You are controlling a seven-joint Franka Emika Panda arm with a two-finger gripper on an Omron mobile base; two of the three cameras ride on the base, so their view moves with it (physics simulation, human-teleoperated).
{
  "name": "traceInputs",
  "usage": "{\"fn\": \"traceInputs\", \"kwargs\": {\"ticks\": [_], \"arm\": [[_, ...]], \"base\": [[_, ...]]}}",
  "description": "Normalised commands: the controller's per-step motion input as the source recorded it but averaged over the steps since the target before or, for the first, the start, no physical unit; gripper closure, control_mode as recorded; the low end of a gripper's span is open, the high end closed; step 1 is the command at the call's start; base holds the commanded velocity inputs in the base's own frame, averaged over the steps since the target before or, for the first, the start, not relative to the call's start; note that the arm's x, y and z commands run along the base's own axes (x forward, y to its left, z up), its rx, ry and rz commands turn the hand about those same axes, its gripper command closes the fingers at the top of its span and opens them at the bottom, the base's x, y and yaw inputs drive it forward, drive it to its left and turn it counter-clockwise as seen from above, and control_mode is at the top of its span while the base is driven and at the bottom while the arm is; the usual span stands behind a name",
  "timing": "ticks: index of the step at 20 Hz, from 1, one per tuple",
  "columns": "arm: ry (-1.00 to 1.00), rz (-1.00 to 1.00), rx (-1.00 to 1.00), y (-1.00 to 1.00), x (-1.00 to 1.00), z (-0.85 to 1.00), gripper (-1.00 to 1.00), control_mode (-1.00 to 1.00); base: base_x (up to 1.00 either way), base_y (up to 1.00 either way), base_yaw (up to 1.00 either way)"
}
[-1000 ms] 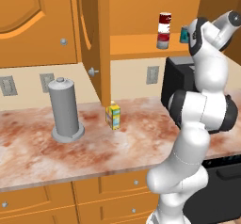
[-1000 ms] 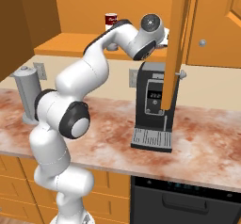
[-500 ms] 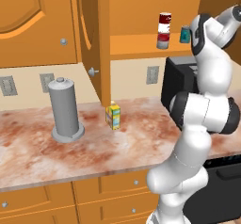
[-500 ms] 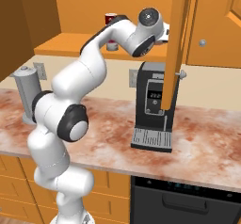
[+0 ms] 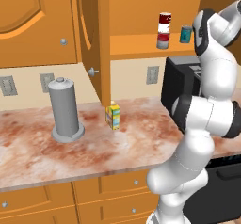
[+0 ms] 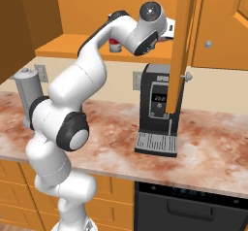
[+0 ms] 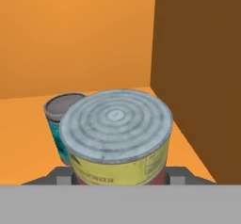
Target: Stack two cans on top of the other two cans in the cabinet.
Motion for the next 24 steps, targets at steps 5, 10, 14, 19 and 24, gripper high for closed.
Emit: {"fn": "traceInputs", "kwargs": {"ticks": [5, 10, 14, 19, 24], "arm": [[-0.03, 0.02, 0.00, 0.23, 0.02, 0.04, 1.00, -1.00], [-0.03, 0.04, 0.00, 0.11, 0.18, 0.08, 1.00, -1.00], [0.00, 0.02, 0.00, 0.02, 0.18, 0.12, 1.00, -1.00], [0.00, 0.04, 0.00, 0.03, 0.22, 0.12, 1.00, -1.00], [0.00, 0.05, 0.00, 0.02, 0.17, 0.09, 1.00, -1.00]], "base": [[0.00, 0.00, 0.00], [0.00, 0.00, 0.00], [0.00, 0.00, 0.00], [0.00, 0.00, 0.00], [0.00, 0.00, 0.00]]}}
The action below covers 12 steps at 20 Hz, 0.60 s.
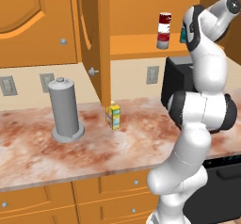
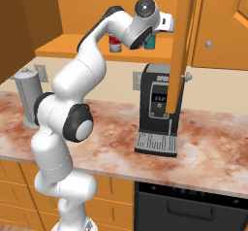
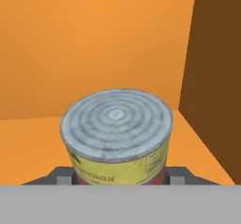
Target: Stack two cans on top of the other two cans in the cabinet.
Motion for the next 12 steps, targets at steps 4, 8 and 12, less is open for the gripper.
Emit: {"fn": "traceInputs", "kwargs": {"ticks": [4, 8, 12], "arm": [[0.00, 0.09, 0.00, 0.00, 0.24, 0.00, 1.00, -1.00], [0.00, 0.10, 0.00, 0.00, 0.21, 0.00, 1.00, -1.00], [-0.03, 0.12, 0.00, 0.00, 0.19, -0.03, 1.00, -1.00]], "base": [[0.00, 0.00, 0.00], [0.00, 0.00, 0.00], [0.00, 0.00, 0.00]]}}
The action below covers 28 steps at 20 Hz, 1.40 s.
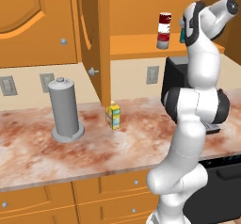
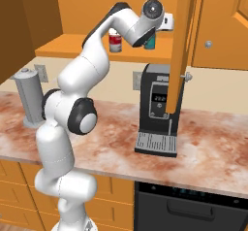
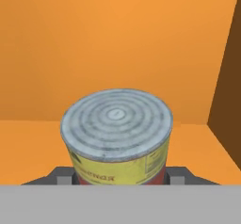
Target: Stack two cans on top of the other two cans in the cabinet.
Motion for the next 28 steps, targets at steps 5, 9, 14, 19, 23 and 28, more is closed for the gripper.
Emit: {"fn": "traceInputs", "kwargs": {"ticks": [5, 9, 14, 19, 23, 28], "arm": [[-0.01, 0.10, 0.00, 0.00, 0.19, 0.00, 1.00, -1.00], [0.00, 0.08, 0.00, 0.00, 0.17, 0.00, 1.00, -1.00], [0.00, 0.03, 0.00, -0.01, 0.08, 0.00, 1.00, -1.00], [0.00, 0.01, 0.00, -0.05, 0.00, 0.00, 1.00, -1.00], [0.00, 0.00, 0.00, -0.03, 0.00, -0.03, 1.00, -1.00], [0.00, 0.00, 0.00, 0.01, 0.00, -0.09, 1.00, -1.00]], "base": [[0.00, 0.00, 0.00], [0.00, 0.00, 0.00], [0.00, 0.00, 0.00], [0.00, 0.00, 0.00], [0.00, 0.00, 0.00], [0.00, 0.00, 0.00]]}}
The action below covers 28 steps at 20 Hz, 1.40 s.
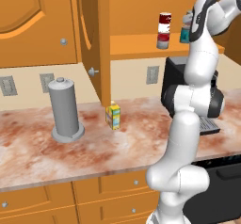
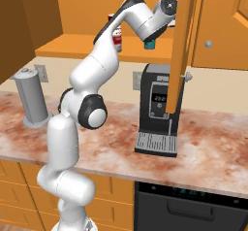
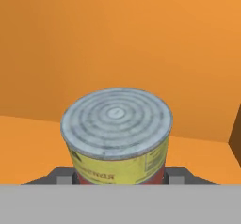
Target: Stack two cans on top of the other two cans in the cabinet.
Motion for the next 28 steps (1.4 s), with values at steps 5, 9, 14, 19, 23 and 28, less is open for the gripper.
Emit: {"fn": "traceInputs", "kwargs": {"ticks": [5, 9, 14, 19, 23, 28], "arm": [[0.00, 0.00, 0.00, 0.02, 0.02, -0.08, 1.00, -1.00], [0.00, 0.01, 0.00, 0.05, 0.02, -0.07, 1.00, -1.00], [0.00, 0.03, 0.00, 0.06, 0.03, -0.03, 1.00, -1.00], [0.00, 0.03, 0.00, 0.05, 0.05, 0.00, 1.00, -1.00], [0.00, 0.03, -0.01, 0.00, 0.08, -0.01, 1.00, -1.00], [0.00, 0.03, -0.03, 0.00, 0.10, -0.04, 1.00, -1.00]], "base": [[0.00, 0.00, 0.00], [0.00, 0.00, 0.00], [0.00, 0.00, 0.00], [0.00, 0.00, 0.00], [0.00, 0.00, 0.00], [0.00, 0.00, 0.00]]}}
